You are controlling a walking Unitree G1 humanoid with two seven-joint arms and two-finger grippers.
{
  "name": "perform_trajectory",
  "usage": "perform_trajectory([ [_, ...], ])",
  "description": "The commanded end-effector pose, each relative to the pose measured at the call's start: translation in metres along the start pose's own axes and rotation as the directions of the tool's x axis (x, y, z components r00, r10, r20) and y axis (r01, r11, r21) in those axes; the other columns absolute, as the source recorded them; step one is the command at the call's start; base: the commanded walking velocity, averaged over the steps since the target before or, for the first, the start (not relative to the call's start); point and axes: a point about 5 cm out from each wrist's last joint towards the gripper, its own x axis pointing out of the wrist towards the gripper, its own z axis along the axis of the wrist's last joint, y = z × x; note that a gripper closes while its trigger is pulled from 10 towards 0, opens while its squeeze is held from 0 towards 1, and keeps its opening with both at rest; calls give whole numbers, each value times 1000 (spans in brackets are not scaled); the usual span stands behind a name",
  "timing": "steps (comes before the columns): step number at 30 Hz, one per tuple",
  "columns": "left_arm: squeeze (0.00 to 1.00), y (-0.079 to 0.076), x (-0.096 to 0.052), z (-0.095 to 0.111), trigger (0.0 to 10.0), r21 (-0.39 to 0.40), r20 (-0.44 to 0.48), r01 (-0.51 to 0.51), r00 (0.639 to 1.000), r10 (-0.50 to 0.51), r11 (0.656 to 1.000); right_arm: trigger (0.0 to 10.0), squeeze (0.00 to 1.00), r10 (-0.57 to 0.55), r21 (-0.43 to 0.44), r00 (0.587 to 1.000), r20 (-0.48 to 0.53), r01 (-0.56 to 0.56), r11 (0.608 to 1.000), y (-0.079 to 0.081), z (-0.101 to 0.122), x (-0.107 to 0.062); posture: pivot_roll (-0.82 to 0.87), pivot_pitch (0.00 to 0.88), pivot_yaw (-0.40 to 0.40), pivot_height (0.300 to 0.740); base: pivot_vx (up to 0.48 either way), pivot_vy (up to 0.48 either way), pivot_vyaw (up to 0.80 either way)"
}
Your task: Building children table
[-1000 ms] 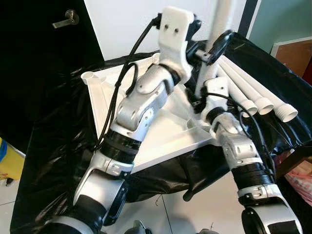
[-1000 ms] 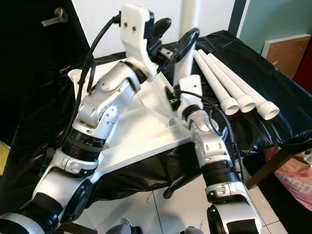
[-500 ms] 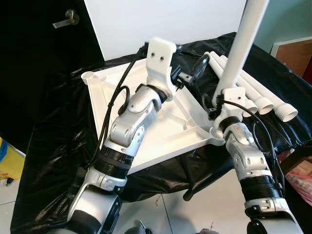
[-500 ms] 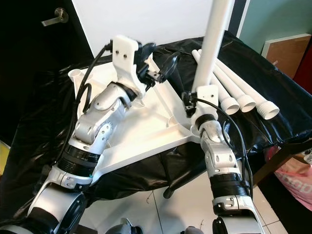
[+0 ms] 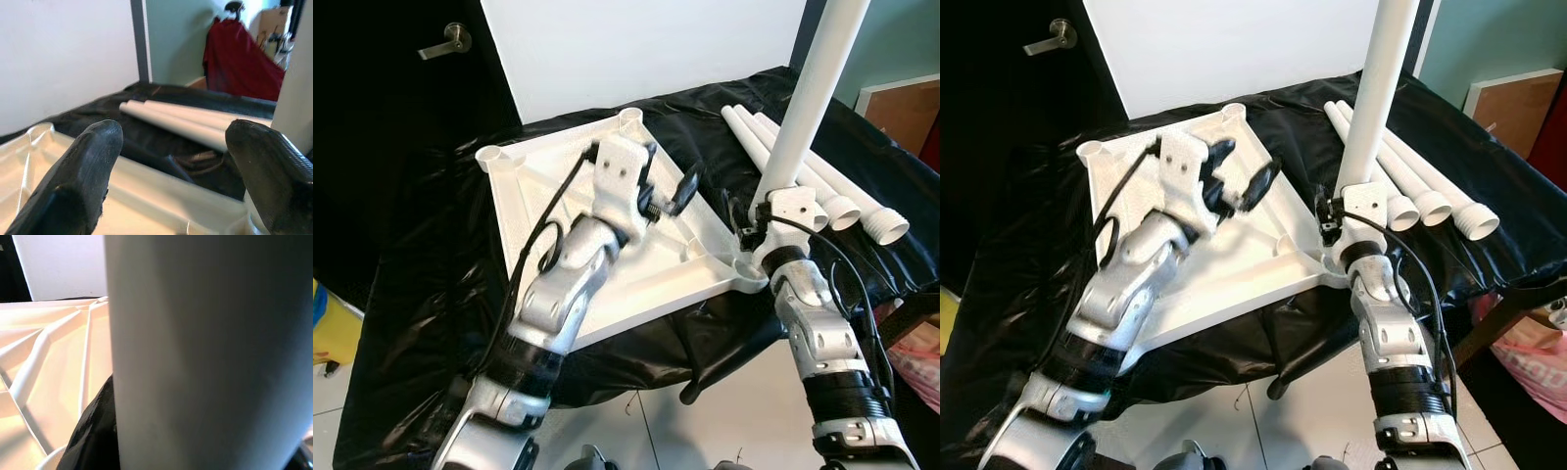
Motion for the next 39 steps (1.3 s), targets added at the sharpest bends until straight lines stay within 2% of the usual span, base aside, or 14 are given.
perform_trajectory([
  [1,0,-13,-8,-10,10000,21,-49,162,986,-161,987,10000,0,0,-5,1000,-5,0,1000,1,-2,-3,-140,24,73,740,0,0,0],
  [3,0,-13,-8,-10,10000,21,-49,162,986,-161,987,10000,0,0,-5,1000,-5,0,1000,1,-2,-3,-140,24,73,740,0,0,0],
  [5,0,-21,-20,-26,10000,-7,-122,226,967,-225,974,10000,0,-12,-6,999,-34,11,1000,-1,-12,-5,-141,25,75,740,0,0,0],
  [6,0,-21,-20,-26,10000,-7,-122,226,967,-225,974,10000,0,-12,-6,999,-34,11,1000,-1,-12,-5,-141,25,75,740,0,0,0],
  [8,0,-29,-29,-34,10000,-3,-173,308,937,-304,951,10000,0,-13,-2,998,-56,12,1000,-1,-19,-6,-137,25,74,740,0,0,0],
  [12,0,-33,-35,-39,10000,6,-205,354,916,-345,935,10000,0,-8,2,998,-69,8,1000,0,-22,-7,-137,25,74,740,0,0,0],
  [19,0,-30,-40,-49,10000,58,-264,358,906,-331,932,10000,0,15,6,996,-92,-14,1000,4,-31,-11,-127,23,73,740,0,0,0],
  [31,0,-32,-42,-49,10000,63,-273,369,900,-340,927,10000,0,69,-35,994,-87,-73,997,9,-32,-6,-124,20,71,740,0,0,0],
  [39,0,-33,-42,-49,10000,75,-277,374,898,-341,924,10000,0,161,-80,984,-73,-166,983,19,-33,-5,-116,10,62,740,0,0,0],
])
